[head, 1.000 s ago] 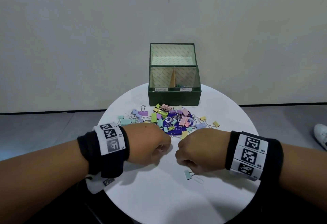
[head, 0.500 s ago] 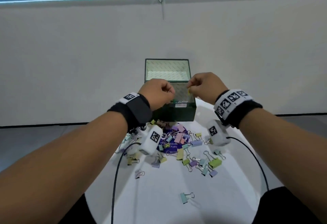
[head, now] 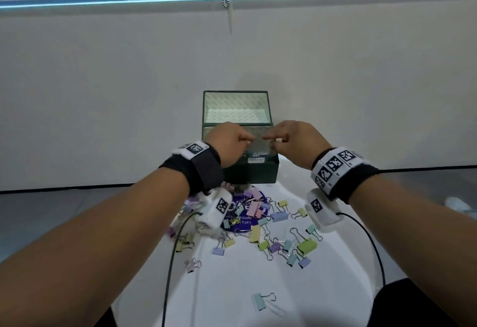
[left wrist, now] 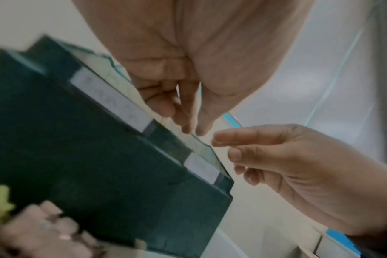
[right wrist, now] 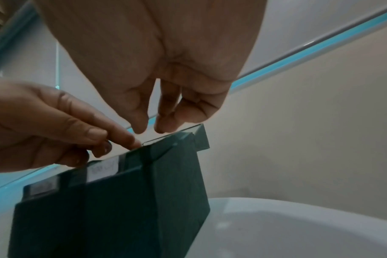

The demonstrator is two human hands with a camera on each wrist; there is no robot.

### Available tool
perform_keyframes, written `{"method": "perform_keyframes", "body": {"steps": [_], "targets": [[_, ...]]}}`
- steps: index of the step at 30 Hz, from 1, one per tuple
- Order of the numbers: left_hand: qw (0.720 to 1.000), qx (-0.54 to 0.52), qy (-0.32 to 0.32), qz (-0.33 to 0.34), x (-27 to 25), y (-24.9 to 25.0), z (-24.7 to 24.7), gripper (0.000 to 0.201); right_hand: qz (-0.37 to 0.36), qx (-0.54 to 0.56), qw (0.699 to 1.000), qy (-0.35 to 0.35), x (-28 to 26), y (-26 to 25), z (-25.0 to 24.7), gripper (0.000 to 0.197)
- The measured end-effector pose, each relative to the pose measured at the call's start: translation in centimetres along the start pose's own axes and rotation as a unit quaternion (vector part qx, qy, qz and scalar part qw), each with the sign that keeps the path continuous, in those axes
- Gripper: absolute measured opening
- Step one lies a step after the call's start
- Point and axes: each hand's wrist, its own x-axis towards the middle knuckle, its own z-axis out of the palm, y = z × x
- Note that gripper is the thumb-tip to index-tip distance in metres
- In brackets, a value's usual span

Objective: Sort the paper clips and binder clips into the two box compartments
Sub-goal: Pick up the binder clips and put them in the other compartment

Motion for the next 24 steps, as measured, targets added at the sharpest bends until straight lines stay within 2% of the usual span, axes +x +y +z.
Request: {"method": "perform_keyframes", "body": {"steps": [2, 3, 4, 6, 8, 9, 13, 14, 16, 18, 20, 24], "targets": [[0.998, 0.029, 0.031, 0.038, -2.2, -0.8, -1.2, 0.024, -0.03, -0.024, 0.998, 0.043, -1.7, 0.2, -0.8, 0.015], [0.997, 0.042, 0.044, 0.053, -3.5, -1.4, -1.9, 0.02, -0.038, -0.041, 0.998, 0.037, -2.7, 0.3, -1.3, 0.011], [0.995, 0.058, 0.05, 0.064, -4.8, -2.2, -2.4, 0.016, -0.037, -0.062, 0.997, -0.003, -3.7, 0.6, -1.6, 0.009], [0.993, 0.101, 0.029, 0.059, -7.0, -4.2, -3.4, 0.011, -0.001, -0.129, 0.979, -0.159, -5.5, 1.1, -2.0, 0.005], [0.989, 0.149, -0.019, 0.015, -8.6, -6.5, -4.2, 0.012, 0.039, -0.182, 0.939, -0.29, -6.8, 1.7, -1.7, 0.019], [0.985, 0.169, -0.043, -0.012, -9.1, -7.5, -4.4, 0.016, 0.054, -0.191, 0.927, -0.318, -7.3, 1.8, -1.5, 0.025], [0.963, 0.203, -0.136, -0.11, -11.1, -9.8, -4.4, 0.053, 0.076, -0.195, 0.927, -0.311, -7.7, 1.9, -0.5, 0.011], [0.958, 0.209, -0.158, -0.12, -11.5, -10.0, -4.1, 0.056, 0.083, -0.196, 0.926, -0.311, -7.7, 1.9, -0.3, 0.01], [0.953, 0.213, -0.187, -0.111, -11.9, -10.1, -3.5, 0.043, 0.089, -0.188, 0.933, -0.295, -7.4, 1.6, -0.1, 0.01], [0.953, 0.214, -0.188, -0.107, -12.0, -10.1, -2.8, 0.035, 0.08, -0.17, 0.945, -0.268, -7.2, 1.3, 0.2, 0.013], [0.958, 0.207, -0.165, -0.11, -11.9, -10.1, -2.3, 0.04, 0.081, -0.144, 0.955, -0.248, -6.9, 1.0, 0.4, 0.02], [0.968, 0.187, -0.134, -0.101, -11.6, -10.2, -1.5, 0.041, 0.101, -0.089, 0.961, -0.243, -6.6, 1.1, 0.8, 0.017]]}}
